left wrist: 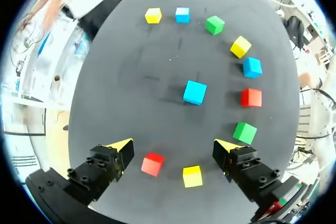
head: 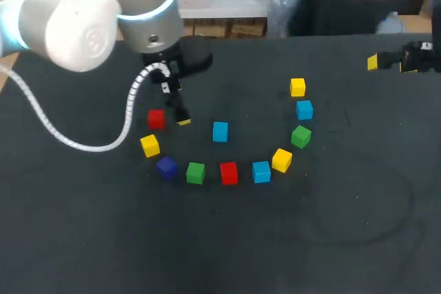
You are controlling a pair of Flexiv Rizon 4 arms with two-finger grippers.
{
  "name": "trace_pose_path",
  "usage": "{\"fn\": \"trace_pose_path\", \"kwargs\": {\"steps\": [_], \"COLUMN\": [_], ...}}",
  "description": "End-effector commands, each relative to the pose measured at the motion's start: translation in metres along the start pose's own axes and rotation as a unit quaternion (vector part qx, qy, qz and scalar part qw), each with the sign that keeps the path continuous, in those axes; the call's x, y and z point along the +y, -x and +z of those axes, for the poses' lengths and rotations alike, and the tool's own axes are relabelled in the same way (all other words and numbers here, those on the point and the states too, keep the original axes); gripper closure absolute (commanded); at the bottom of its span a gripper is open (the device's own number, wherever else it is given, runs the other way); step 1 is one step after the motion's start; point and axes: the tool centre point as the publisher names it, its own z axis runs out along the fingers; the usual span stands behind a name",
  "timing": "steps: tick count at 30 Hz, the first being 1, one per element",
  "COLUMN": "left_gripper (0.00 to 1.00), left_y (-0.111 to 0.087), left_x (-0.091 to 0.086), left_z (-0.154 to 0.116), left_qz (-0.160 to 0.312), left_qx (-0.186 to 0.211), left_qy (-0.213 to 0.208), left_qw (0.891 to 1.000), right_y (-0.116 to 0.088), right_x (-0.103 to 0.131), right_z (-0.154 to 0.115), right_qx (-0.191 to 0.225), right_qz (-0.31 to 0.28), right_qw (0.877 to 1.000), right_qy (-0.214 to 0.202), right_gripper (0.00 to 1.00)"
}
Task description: Place the blue cubes, place green cubes on the blue cubes, place the yellow cubes on the green cubes, then place the red cubes on the yellow cubes, and place purple cube on the red cubes.
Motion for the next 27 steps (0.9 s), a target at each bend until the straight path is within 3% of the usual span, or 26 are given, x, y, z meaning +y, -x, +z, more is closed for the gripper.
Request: {"fn": "trace_pose_path", "kwargs": {"steps": [1, 8, 27], "left_gripper": [0.0, 0.0, 0.0], "left_y": [-0.012, -0.015, -0.014], "left_x": [-0.001, 0.01, 0.014], "left_z": [-0.003, -0.006, -0.006], "left_qz": [0.006, 0.013, -0.006], "left_qx": [-0.133, -0.205, -0.2], "left_qy": [0.001, 0.01, 0.003], "left_qw": [0.991, 0.979, 0.98], "right_y": [0.0, 0.0, 0.0], "right_x": [0.001, 0.001, 0.001], "right_z": [0.0, 0.0, 0.0], "right_qx": [0.0, 0.0, 0.0], "right_qz": [0.0, 0.0, 0.0], "right_qw": [1.0, 1.0, 1.0], "right_qy": [-0.003, -0.003, -0.003], "right_gripper": [0.0, 0.0, 0.0]}}
